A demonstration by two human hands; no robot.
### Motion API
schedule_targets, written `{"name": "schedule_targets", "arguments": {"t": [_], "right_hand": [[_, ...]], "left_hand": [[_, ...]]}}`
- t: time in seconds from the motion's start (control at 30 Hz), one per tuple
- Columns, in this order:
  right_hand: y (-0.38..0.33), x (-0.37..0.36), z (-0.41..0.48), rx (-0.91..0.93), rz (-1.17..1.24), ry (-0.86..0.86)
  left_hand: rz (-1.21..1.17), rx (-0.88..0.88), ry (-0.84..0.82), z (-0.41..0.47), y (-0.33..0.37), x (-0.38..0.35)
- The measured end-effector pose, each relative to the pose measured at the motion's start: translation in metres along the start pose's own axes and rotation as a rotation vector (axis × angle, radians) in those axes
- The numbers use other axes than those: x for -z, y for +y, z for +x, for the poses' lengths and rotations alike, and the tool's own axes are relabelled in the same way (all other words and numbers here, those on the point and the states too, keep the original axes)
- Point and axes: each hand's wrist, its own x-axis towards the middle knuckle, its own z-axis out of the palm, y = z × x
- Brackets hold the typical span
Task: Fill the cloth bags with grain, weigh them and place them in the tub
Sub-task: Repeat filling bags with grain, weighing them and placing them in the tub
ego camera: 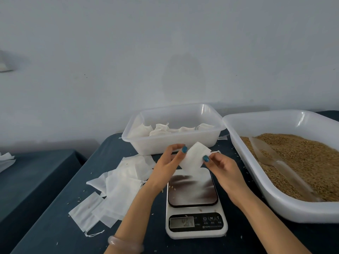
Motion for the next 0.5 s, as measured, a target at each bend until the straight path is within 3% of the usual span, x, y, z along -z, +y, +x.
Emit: {"name": "schedule_targets", "arguments": {"t": [0.27,0.5], "right_hand": [[-0.0024,-0.0009,-0.0016,-0.036,0.076,-0.044],[-0.0002,-0.0006,-0.0027,-0.03,0.036,0.003]], "left_hand": [[-0.127,-0.083,0.226,0.0022,0.0045,0.0008],[-0.142,-0.116,0.164,-0.0001,0.0049,-0.0023]]}}
